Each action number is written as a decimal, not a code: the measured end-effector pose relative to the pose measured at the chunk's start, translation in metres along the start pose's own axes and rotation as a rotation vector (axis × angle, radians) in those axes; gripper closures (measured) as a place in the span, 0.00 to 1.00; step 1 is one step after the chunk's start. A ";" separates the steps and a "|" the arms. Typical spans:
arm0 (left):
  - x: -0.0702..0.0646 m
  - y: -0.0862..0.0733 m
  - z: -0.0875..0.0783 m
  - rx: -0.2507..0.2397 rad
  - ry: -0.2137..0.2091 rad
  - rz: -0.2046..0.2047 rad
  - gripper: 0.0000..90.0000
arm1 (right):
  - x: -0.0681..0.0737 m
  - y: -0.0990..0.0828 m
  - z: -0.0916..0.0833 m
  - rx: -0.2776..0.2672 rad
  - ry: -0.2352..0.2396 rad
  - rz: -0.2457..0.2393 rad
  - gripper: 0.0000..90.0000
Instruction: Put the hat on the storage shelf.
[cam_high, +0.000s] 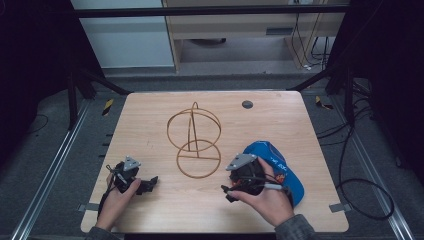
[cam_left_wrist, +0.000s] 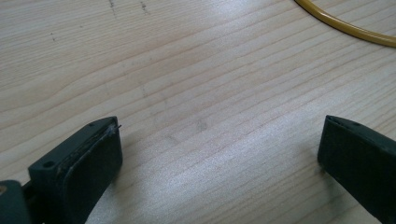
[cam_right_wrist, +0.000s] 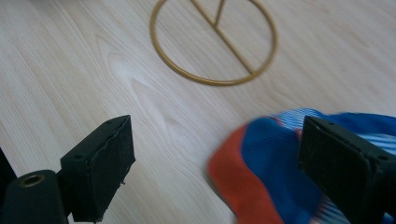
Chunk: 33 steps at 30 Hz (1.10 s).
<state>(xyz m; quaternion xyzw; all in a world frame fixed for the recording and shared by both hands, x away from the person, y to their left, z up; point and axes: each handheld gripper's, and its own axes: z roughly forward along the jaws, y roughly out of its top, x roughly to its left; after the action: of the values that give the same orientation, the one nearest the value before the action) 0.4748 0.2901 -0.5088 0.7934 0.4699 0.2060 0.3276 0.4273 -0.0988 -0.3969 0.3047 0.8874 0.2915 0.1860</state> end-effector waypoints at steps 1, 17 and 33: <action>0.000 0.000 0.000 -0.003 -0.001 -0.004 0.00 | -0.006 0.000 -0.007 -0.005 -0.012 0.002 0.14; 0.000 0.001 0.001 0.002 -0.003 0.003 0.00 | -0.098 -0.030 -0.038 0.172 -0.073 0.161 0.20; 0.001 0.001 0.001 0.003 -0.005 0.007 0.00 | -0.118 -0.064 -0.003 0.243 -0.002 0.246 0.45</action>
<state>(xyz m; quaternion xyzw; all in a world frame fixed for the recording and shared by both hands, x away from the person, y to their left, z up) 0.4766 0.2898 -0.5086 0.7961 0.4665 0.2045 0.3268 0.4860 -0.2179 -0.4166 0.4315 0.8720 0.2022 0.1115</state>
